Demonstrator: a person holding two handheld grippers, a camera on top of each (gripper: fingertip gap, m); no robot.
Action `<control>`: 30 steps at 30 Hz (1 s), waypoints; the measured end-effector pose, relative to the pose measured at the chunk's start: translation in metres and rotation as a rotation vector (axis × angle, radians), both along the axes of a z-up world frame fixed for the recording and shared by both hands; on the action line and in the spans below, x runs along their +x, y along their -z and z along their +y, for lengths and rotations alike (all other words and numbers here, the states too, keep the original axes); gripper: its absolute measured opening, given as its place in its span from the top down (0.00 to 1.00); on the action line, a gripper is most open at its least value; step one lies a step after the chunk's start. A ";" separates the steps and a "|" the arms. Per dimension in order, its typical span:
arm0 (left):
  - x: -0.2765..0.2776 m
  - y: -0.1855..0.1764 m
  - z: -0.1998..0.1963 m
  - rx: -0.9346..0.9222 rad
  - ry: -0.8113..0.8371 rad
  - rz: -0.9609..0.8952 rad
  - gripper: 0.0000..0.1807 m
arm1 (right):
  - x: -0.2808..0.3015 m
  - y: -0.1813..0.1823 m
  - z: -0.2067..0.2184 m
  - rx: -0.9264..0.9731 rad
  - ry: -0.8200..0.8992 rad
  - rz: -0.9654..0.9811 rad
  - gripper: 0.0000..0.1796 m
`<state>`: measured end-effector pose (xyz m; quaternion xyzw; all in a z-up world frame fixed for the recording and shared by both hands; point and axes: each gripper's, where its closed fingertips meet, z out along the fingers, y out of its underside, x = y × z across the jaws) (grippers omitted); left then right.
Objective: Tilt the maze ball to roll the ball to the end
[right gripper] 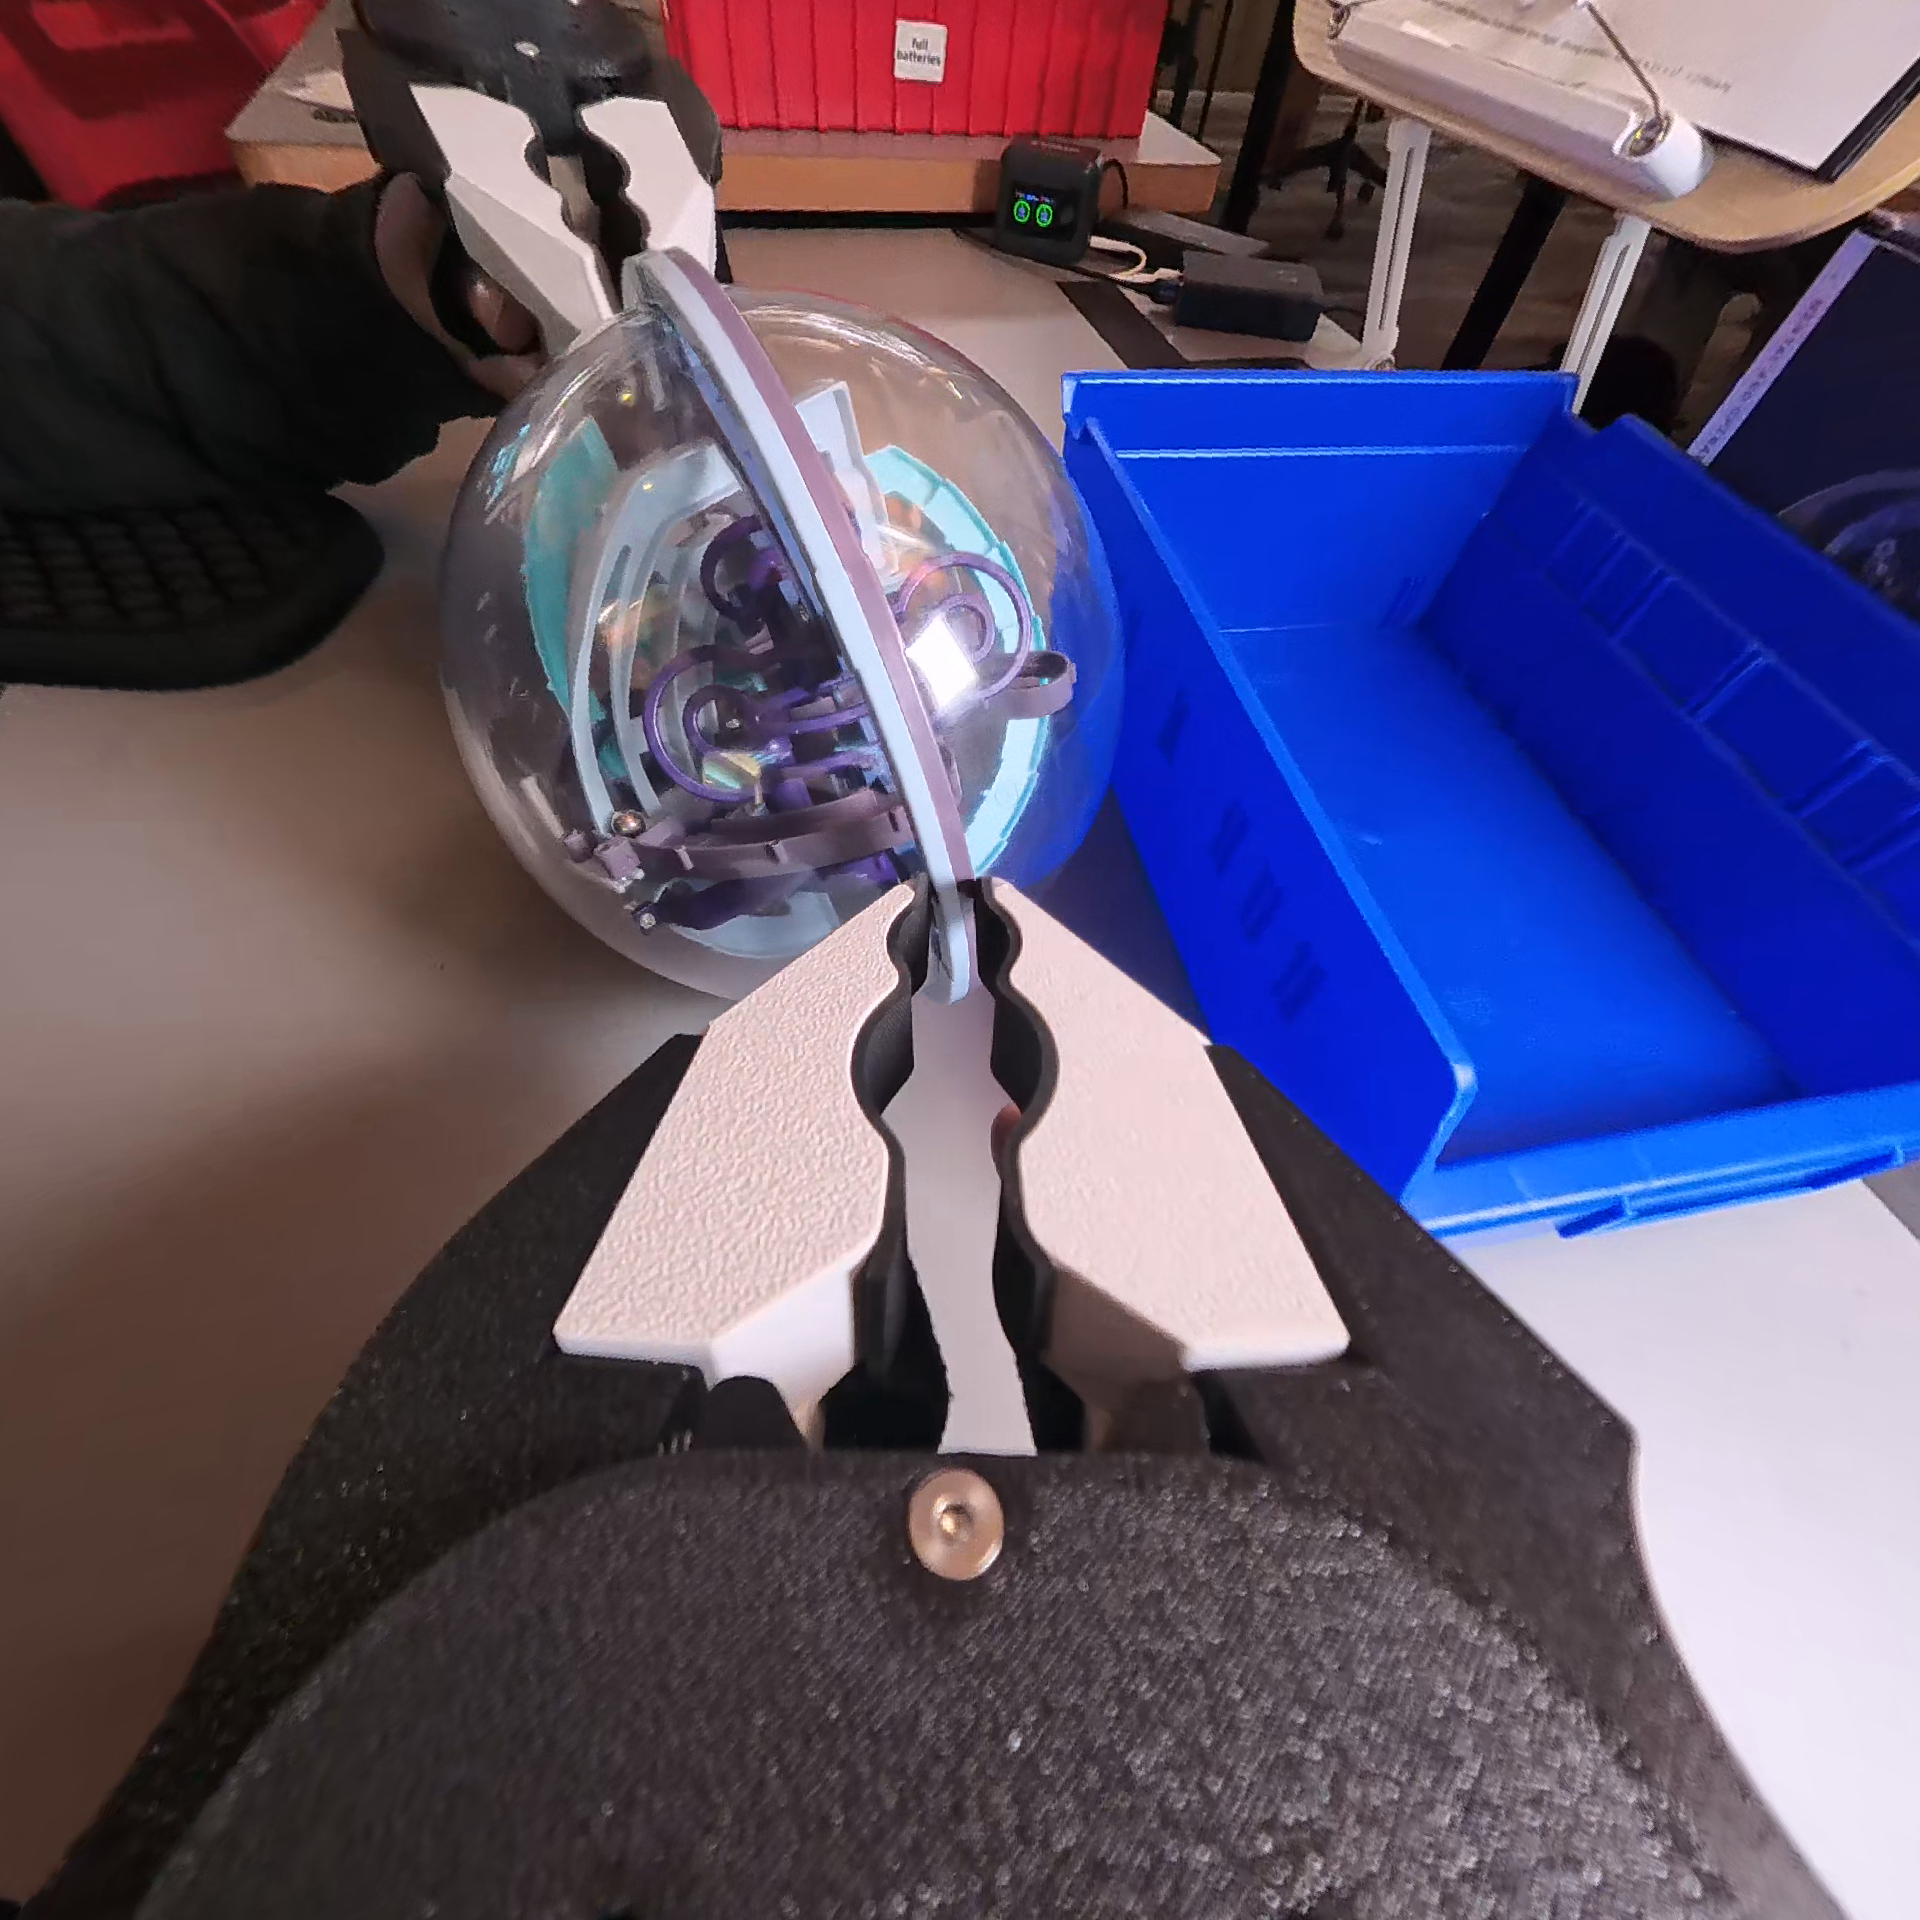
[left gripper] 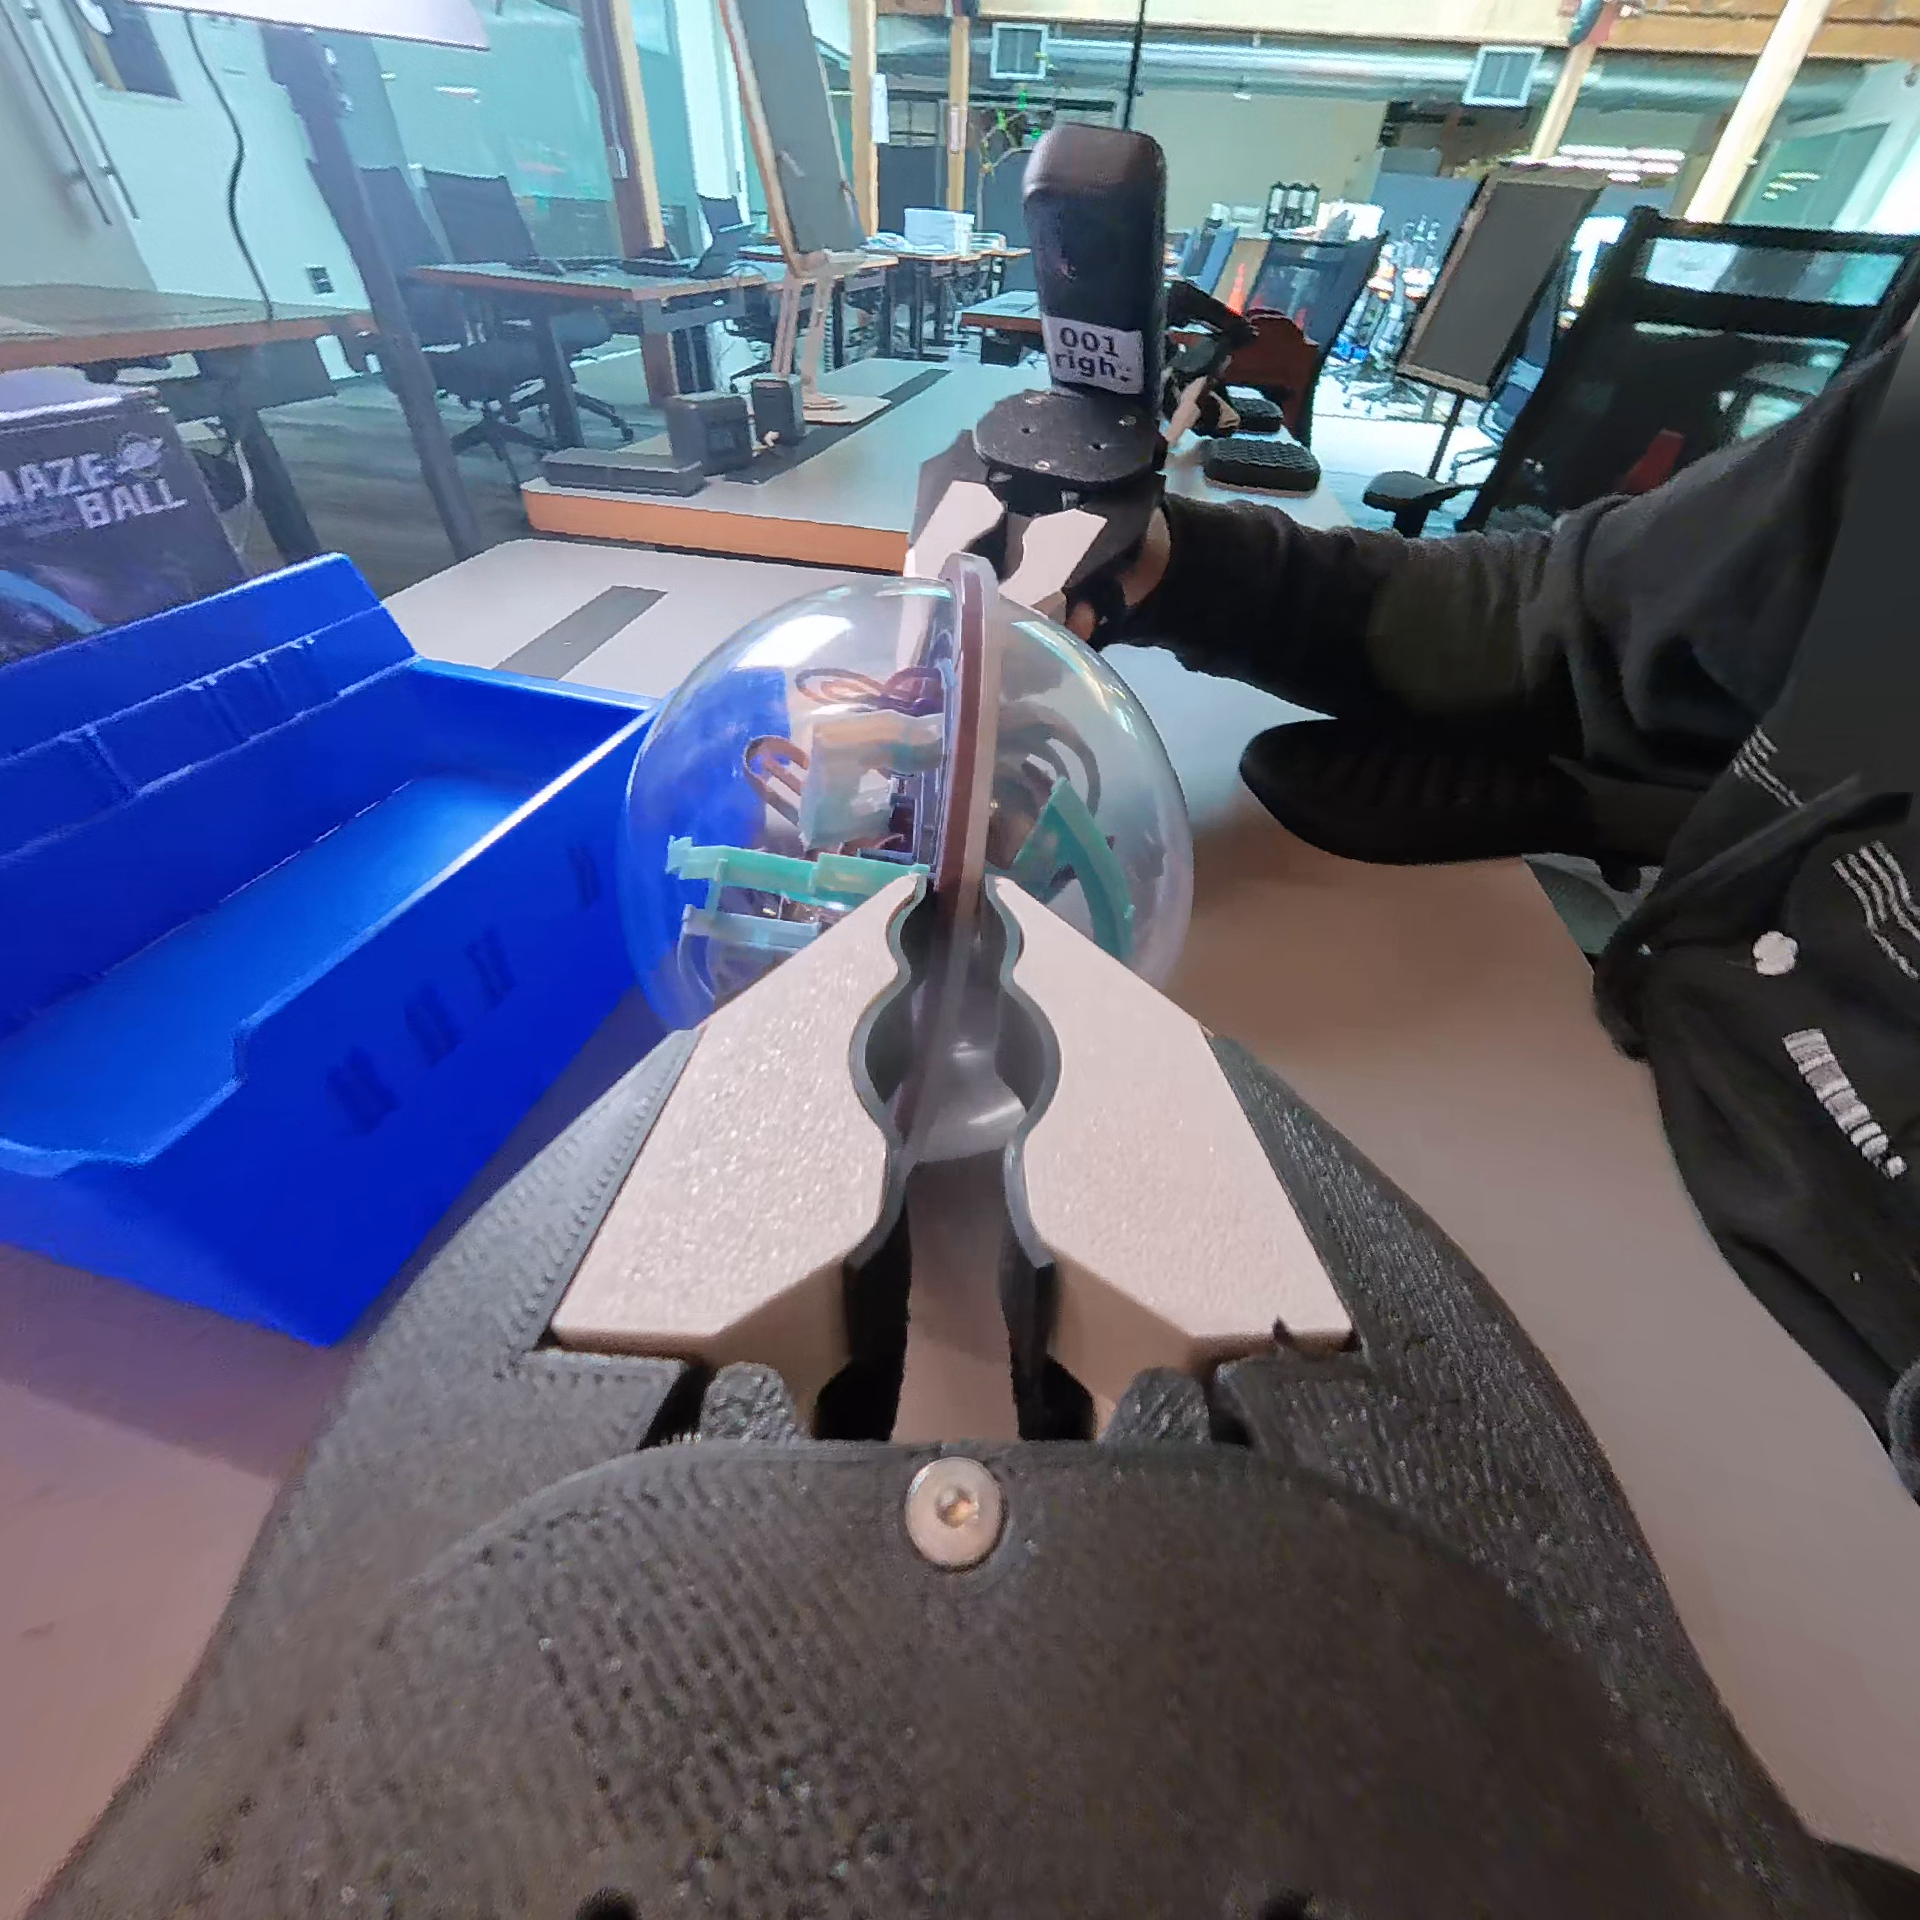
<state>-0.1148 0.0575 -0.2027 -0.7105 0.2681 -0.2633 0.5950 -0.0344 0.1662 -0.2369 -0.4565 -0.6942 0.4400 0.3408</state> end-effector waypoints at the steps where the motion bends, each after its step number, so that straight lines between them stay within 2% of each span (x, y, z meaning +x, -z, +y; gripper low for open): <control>1: -0.002 -0.001 0.002 -0.011 -0.018 -0.012 0.96 | 0.000 0.000 0.001 -0.011 0.003 -0.004 0.97; 7: -0.008 -0.004 0.012 -0.101 -0.074 -0.124 0.96 | -0.003 0.002 0.007 -0.050 0.017 -0.021 0.97; 15: -0.009 0.001 0.014 -0.140 -0.085 -0.147 0.96 | -0.003 -0.005 0.010 -0.035 0.007 -0.027 0.97; 30: 0.032 0.009 -0.011 0.008 0.129 0.037 0.96 | 0.005 -0.011 0.013 0.044 0.011 0.100 0.98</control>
